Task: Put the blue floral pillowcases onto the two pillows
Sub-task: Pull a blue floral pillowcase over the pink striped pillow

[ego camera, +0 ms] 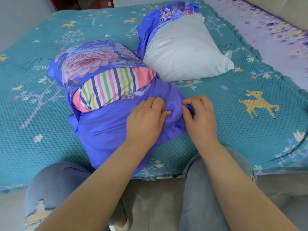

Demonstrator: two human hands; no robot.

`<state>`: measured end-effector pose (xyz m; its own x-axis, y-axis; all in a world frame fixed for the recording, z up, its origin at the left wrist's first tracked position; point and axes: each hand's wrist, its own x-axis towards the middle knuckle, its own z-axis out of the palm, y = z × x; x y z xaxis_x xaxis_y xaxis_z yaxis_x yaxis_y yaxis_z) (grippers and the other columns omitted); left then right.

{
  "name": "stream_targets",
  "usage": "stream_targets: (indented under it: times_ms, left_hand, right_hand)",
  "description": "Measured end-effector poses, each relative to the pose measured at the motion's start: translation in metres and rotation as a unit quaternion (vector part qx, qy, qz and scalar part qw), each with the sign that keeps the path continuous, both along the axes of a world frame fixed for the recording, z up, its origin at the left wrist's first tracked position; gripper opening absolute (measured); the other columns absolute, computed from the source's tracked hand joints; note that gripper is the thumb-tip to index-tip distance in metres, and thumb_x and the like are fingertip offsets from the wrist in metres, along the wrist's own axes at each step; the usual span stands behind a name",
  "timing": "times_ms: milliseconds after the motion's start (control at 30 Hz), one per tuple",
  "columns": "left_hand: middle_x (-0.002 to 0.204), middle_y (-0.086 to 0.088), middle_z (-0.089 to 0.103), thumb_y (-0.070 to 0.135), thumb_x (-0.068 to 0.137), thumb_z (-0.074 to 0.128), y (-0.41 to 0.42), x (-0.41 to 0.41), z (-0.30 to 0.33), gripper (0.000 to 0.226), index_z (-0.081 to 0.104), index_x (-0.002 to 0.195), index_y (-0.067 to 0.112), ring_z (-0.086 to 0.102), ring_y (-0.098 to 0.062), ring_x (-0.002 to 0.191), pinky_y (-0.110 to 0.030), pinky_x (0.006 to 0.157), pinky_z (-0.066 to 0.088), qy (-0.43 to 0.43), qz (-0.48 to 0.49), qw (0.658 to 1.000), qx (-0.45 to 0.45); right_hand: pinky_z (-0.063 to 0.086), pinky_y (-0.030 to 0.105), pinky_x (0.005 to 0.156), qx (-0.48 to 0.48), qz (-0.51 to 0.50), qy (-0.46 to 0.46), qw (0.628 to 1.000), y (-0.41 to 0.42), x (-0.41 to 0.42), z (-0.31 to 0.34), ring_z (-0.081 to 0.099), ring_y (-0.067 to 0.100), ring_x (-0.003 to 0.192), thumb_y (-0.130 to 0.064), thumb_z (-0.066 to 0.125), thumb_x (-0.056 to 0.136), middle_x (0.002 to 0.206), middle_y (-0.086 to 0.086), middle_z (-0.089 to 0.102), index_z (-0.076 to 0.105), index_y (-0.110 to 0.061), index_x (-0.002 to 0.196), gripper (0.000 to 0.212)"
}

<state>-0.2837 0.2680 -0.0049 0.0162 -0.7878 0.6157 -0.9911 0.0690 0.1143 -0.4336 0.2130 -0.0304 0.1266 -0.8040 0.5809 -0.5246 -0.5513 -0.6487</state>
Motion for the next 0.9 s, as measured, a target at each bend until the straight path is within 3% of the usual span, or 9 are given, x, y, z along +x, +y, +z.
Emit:
stream_targets:
  times_ms: [133,200,333,433,500,600,733,900]
  left_hand:
    - [0.086,-0.003,0.061,0.026,0.091,0.060,0.015,-0.005,-0.013,0.015,0.064,0.084,0.013,0.056,-0.026,0.071,-0.038,0.057,0.045,0.023,-0.044,0.997,-0.058]
    - [0.086,-0.004,0.063,0.025,0.093,0.060,0.020,-0.003,-0.025,0.016,0.067,0.084,0.012,0.055,-0.027,0.069,-0.039,0.058,0.045,-0.017,-0.070,0.993,-0.094]
    - [0.105,-0.001,0.067,0.034,0.092,0.056,0.022,0.003,-0.052,0.027,0.068,0.103,0.013,0.063,-0.021,0.088,-0.032,0.073,0.051,0.000,-0.047,0.998,-0.042]
    - [0.114,0.002,0.066,0.036,0.089,0.055,0.021,0.003,-0.055,0.033,0.067,0.110,0.014,0.065,-0.015,0.096,-0.028,0.070,0.051,0.071,-0.022,0.997,-0.015]
    - [0.120,0.003,0.064,0.037,0.088,0.054,0.018,-0.001,-0.052,0.037,0.064,0.116,0.015,0.060,-0.011,0.105,-0.027,0.074,0.052,0.150,-0.029,0.988,0.013]
    - [0.132,0.004,0.058,0.035,0.090,0.053,0.011,-0.010,-0.044,0.041,0.059,0.125,0.017,0.051,-0.006,0.119,-0.020,0.091,0.043,0.233,-0.062,0.969,0.048]
    - [0.127,0.007,0.061,0.026,0.088,0.063,0.003,-0.014,-0.034,0.040,0.058,0.126,0.017,0.056,-0.005,0.114,-0.025,0.097,0.045,0.338,-0.068,0.936,0.068]
    - [0.122,0.007,0.064,0.016,0.088,0.064,-0.001,-0.016,-0.028,0.036,0.060,0.123,0.014,0.059,0.001,0.109,-0.025,0.100,0.046,0.456,-0.088,0.883,0.067]
  right_hand:
    - [0.046,0.035,0.076,0.031,-0.006,-0.046,0.998,0.007,-0.003,-0.003,0.054,0.021,0.085,-0.020,0.059,0.088,0.088,-0.010,0.050,0.061,-0.013,0.088,0.008]
    - [0.043,0.033,0.076,0.037,-0.012,0.003,0.999,0.010,-0.003,-0.005,0.054,0.022,0.083,-0.025,0.056,0.088,0.084,-0.008,0.052,0.060,-0.012,0.083,0.015]
    - [0.043,0.031,0.070,0.104,-0.003,0.001,0.995,0.015,-0.003,-0.006,0.057,0.020,0.075,-0.039,0.060,0.087,0.078,-0.005,0.060,0.063,-0.014,0.082,0.026]
    - [0.045,0.035,0.072,0.166,-0.009,0.154,0.974,0.016,0.003,-0.018,0.060,0.027,0.089,-0.037,0.065,0.084,0.094,0.005,0.066,0.064,-0.013,0.095,0.027]
    - [0.040,0.036,0.066,0.155,-0.024,0.211,0.965,0.012,0.011,-0.017,0.060,0.034,0.091,-0.029,0.060,0.087,0.097,0.015,0.066,0.064,-0.007,0.093,0.022]
    - [0.034,0.034,0.060,0.149,-0.038,0.161,0.975,0.003,0.020,-0.009,0.059,0.037,0.082,-0.019,0.055,0.088,0.089,0.020,0.065,0.061,-0.002,0.081,0.019]
    - [0.041,0.030,0.068,0.248,0.016,0.055,0.967,-0.002,0.016,-0.013,0.062,0.029,0.088,-0.018,0.064,0.084,0.096,0.014,0.068,0.061,-0.004,0.089,0.015]
    - [0.027,0.031,0.059,0.175,0.006,0.094,0.980,-0.009,0.017,0.000,0.058,0.035,0.076,-0.020,0.060,0.087,0.080,0.020,0.065,0.046,-0.016,0.069,0.024]
